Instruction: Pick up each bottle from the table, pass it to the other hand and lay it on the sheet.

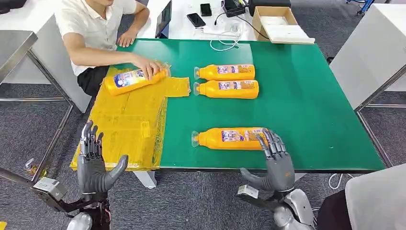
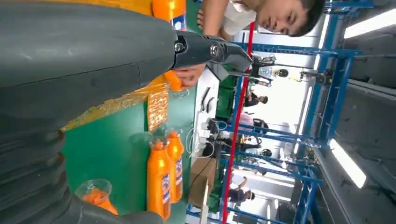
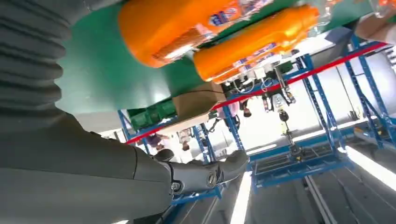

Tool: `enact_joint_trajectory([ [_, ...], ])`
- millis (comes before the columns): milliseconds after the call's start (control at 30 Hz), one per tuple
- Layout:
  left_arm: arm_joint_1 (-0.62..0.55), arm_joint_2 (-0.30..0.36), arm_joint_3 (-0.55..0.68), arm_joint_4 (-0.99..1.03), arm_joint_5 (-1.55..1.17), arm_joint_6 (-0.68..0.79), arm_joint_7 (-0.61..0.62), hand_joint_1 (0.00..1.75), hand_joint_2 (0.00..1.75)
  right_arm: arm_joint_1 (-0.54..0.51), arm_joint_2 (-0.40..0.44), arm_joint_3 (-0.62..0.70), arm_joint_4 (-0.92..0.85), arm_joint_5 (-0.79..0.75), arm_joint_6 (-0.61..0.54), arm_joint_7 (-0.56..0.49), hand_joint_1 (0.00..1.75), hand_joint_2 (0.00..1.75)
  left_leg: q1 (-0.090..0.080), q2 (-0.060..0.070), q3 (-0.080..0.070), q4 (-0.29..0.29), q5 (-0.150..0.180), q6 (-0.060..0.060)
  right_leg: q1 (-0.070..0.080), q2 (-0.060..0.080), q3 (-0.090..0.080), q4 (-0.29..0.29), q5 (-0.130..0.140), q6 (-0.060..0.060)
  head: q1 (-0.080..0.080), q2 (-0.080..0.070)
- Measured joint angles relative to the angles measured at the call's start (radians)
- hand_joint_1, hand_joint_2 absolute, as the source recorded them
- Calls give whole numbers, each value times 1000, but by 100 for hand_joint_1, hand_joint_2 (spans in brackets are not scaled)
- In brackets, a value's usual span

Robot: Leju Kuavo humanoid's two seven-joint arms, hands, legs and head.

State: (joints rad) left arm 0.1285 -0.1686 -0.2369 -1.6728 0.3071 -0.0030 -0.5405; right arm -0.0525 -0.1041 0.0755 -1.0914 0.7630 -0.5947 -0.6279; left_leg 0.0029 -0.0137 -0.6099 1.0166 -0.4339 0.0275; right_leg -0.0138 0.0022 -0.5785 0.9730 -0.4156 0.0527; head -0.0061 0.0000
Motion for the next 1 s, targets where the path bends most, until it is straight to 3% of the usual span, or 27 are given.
enact_joint_trajectory([
  [400, 6, 5, -13, -18, -28, -7, -12, 0, 175, 5, 6, -27, 0, -10, 0, -16, 0, 175, 0, 0, 0, 0, 0, 0, 0, 0, 0, 0, 0, 0, 0, 0],
  [567, 5, 8, -32, -21, -98, 12, -40, 0, 175, -20, 2, -25, 18, 9, 22, 35, 0, 175, 0, 0, 0, 0, 0, 0, 0, 0, 0, 0, 0, 0, 0, 0],
  [767, -3, 13, -56, -22, -153, 22, -49, 0, 175, -88, -3, -16, 91, 26, 63, 63, 0, 175, 0, 1, 0, 0, 1, 0, 0, 0, 0, 0, 1, 0, 0, 0],
  [1000, -62, 19, -113, 33, -163, 1, -42, 0, 175, -289, 0, 6, 358, 45, 101, 106, 0, 175, 0, 1, 0, 0, 2, 1, 0, 0, 0, 0, 2, 1, 0, 0],
])
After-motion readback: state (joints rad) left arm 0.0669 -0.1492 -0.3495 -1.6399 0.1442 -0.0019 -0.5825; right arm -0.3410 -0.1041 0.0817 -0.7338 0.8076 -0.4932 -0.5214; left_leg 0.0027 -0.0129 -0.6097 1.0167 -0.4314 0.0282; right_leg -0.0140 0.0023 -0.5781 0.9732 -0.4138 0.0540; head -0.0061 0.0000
